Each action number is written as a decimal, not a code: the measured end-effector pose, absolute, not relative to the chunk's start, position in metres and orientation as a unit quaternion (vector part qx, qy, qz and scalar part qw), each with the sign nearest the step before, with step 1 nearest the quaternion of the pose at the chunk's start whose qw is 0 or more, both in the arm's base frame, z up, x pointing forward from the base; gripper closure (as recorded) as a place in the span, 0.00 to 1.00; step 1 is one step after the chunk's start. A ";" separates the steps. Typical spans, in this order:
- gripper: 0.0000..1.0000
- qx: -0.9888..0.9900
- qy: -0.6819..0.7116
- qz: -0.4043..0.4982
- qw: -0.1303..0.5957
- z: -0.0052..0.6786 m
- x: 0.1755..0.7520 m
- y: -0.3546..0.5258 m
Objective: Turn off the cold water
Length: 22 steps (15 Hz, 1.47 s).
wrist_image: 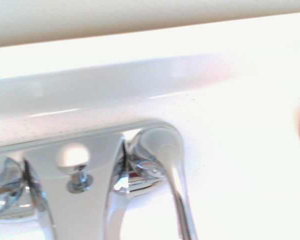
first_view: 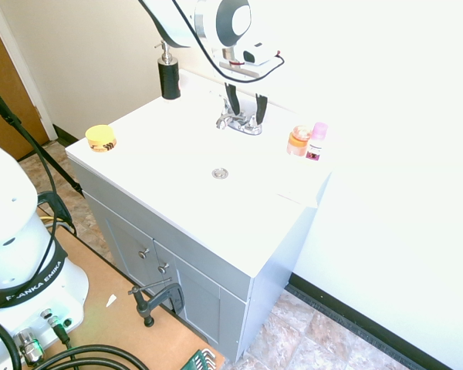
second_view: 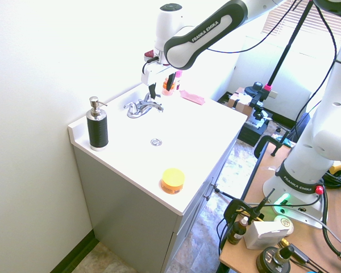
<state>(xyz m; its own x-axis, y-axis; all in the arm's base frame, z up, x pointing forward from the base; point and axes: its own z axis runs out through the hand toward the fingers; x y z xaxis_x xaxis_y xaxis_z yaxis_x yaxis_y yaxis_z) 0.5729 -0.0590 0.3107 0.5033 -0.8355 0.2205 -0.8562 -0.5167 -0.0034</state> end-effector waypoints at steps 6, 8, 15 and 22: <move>0.00 0.861 -0.495 0.102 0.062 0.306 0.572 -0.077; 0.00 0.861 -0.493 0.109 0.068 0.307 0.574 -0.083; 0.00 0.857 -0.491 0.129 0.083 0.299 0.601 -0.095; 0.00 0.862 -0.493 0.112 0.046 0.330 0.601 -0.081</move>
